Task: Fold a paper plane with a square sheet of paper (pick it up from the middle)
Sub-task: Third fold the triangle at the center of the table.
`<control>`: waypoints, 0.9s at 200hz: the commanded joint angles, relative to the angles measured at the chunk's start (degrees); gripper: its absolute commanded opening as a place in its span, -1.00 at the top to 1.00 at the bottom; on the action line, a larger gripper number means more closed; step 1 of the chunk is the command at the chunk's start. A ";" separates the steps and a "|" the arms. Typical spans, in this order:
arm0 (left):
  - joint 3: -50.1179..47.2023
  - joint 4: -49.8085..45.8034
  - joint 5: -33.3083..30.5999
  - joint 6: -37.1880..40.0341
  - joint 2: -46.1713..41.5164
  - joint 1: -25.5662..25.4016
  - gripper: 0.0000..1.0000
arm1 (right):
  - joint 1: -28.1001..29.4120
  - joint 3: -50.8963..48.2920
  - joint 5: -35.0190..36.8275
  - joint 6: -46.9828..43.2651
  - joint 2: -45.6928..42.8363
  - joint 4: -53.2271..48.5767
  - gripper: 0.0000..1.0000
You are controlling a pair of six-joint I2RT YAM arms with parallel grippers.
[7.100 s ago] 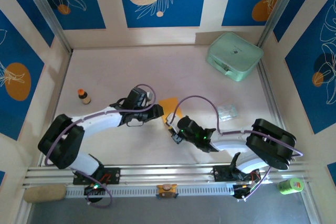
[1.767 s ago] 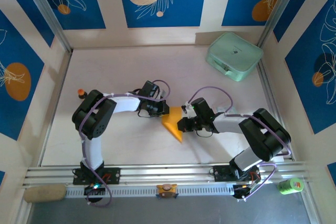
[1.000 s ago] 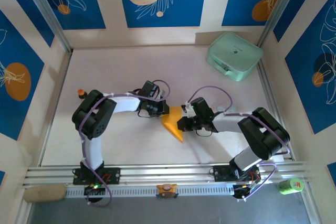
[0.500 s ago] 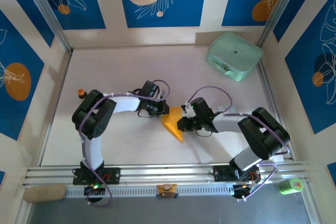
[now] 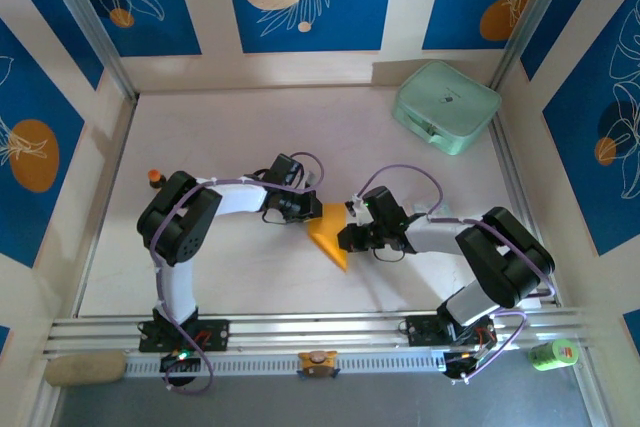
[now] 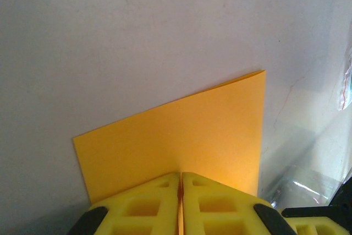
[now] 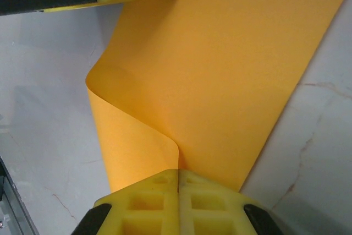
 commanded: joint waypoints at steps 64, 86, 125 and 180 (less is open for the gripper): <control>-0.42 -1.59 -0.61 0.41 -0.72 0.90 0.77 | 0.26 1.44 0.05 -0.11 2.04 -1.23 1.00; -0.33 -1.60 -0.57 0.44 -0.73 0.84 0.76 | 0.26 2.25 -0.09 -0.63 1.10 -2.14 1.00; -0.32 -1.69 -0.60 0.54 -0.72 0.95 0.77 | 0.04 2.99 -0.20 -1.42 -0.06 -2.74 1.00; -0.38 -1.71 -0.53 0.54 -0.73 0.93 0.77 | -0.09 2.55 -0.76 -0.77 1.75 -2.09 1.00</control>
